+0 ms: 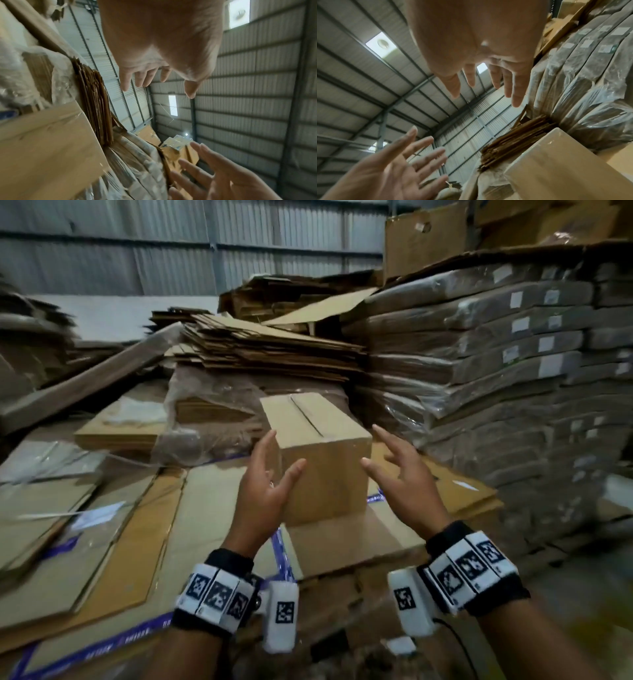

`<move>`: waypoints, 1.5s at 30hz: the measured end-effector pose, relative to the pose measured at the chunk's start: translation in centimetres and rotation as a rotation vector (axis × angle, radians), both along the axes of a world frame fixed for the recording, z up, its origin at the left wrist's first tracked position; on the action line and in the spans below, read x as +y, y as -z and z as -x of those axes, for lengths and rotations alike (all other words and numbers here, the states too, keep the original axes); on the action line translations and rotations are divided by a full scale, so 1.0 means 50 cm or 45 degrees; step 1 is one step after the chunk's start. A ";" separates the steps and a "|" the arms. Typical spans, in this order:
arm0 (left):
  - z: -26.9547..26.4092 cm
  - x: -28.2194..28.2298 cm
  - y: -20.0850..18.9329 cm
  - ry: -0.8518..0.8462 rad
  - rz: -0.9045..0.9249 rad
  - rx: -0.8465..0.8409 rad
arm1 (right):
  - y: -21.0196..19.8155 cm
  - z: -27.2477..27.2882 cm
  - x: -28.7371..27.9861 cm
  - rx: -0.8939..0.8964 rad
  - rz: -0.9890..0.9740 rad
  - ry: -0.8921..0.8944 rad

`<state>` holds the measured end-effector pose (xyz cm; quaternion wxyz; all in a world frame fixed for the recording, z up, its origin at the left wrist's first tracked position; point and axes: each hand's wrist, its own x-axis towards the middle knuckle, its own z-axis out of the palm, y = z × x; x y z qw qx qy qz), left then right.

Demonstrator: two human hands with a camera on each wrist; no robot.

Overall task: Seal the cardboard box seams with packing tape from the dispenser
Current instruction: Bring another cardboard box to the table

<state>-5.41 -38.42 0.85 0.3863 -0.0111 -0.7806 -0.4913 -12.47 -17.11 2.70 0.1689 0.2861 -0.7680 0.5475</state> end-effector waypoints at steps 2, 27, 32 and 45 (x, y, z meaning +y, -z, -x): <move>-0.141 0.051 0.039 0.087 -0.130 0.046 | 0.025 -0.157 0.044 -0.032 0.018 0.000; -0.736 0.596 0.359 0.939 0.571 -0.196 | 0.334 -1.098 0.606 -0.461 -0.201 1.271; -0.673 0.726 0.295 1.000 0.605 -0.096 | 0.285 -1.120 0.734 -0.419 -0.125 1.416; -0.419 1.008 0.065 0.975 -0.429 -0.385 | 0.119 -0.928 1.131 -0.300 0.444 1.445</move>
